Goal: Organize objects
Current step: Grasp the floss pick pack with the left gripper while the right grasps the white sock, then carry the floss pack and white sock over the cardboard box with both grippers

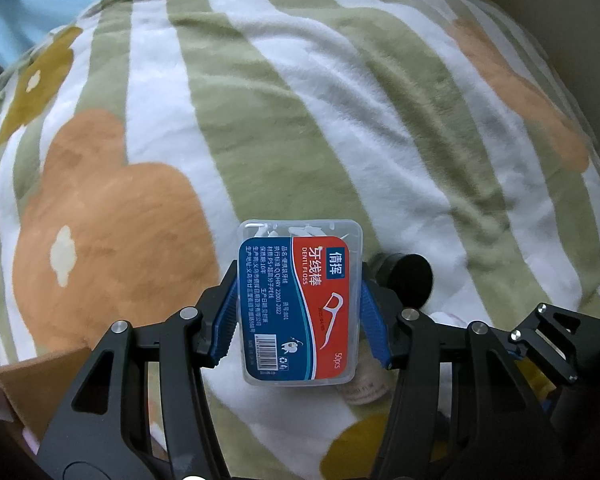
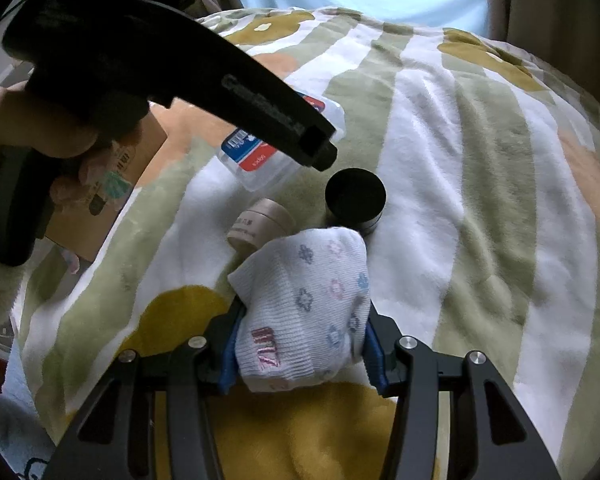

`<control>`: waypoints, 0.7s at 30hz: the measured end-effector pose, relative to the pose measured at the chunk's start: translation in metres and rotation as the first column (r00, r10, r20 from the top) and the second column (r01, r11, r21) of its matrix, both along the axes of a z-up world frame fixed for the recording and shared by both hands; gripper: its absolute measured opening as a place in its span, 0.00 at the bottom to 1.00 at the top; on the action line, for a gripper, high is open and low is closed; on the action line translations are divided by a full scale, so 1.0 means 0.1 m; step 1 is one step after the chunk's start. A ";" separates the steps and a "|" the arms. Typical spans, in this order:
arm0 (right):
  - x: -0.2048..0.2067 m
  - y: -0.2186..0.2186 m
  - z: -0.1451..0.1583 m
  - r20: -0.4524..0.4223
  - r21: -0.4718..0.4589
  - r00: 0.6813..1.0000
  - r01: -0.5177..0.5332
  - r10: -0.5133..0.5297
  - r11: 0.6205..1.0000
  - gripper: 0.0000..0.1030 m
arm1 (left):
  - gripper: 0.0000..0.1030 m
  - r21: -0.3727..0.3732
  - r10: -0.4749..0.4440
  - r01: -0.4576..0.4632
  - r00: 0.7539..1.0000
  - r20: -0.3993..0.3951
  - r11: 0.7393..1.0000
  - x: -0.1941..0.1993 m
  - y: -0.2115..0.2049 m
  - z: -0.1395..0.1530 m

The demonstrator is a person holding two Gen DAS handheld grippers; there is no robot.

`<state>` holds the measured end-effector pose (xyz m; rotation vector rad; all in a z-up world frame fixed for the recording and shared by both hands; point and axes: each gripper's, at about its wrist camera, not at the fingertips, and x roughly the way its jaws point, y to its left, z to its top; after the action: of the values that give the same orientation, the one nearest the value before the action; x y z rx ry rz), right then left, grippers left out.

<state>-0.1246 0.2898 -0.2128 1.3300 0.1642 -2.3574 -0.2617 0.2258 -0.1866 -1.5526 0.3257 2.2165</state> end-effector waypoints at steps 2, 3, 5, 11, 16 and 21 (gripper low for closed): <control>0.01 0.01 0.02 0.003 -0.006 1.000 0.011 -0.011 1.000 0.45 | 0.49 0.006 0.000 0.000 1.000 -0.005 1.000 0.02 -0.01 0.04; 0.01 0.01 0.03 0.005 -0.010 1.000 0.015 -0.015 1.000 0.45 | 0.49 0.009 -0.001 0.001 1.000 -0.009 1.000 0.04 -0.01 0.07; 0.04 0.02 0.07 0.005 -0.013 1.000 0.023 -0.023 1.000 0.45 | 0.49 0.015 -0.001 0.001 1.000 -0.016 1.000 0.06 -0.02 0.12; 0.13 0.02 0.21 -0.015 -0.003 0.999 0.035 -0.035 0.999 0.45 | 0.49 0.030 0.001 0.000 0.999 -0.044 1.000 0.19 -0.08 0.30; 0.18 0.01 0.35 -0.032 -0.006 0.999 0.042 -0.042 0.999 0.45 | 0.49 0.045 0.005 -0.002 0.997 -0.074 0.999 0.31 -0.16 0.49; 0.25 -0.03 0.52 -0.058 0.000 0.997 0.045 -0.045 0.999 0.45 | 0.49 0.059 0.014 -0.008 0.994 -0.107 0.998 0.39 -0.26 0.70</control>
<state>-0.0992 0.2870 -0.1610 1.2789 0.1547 -2.4353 -0.2223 0.1999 -0.1161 -1.4114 0.2813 2.3018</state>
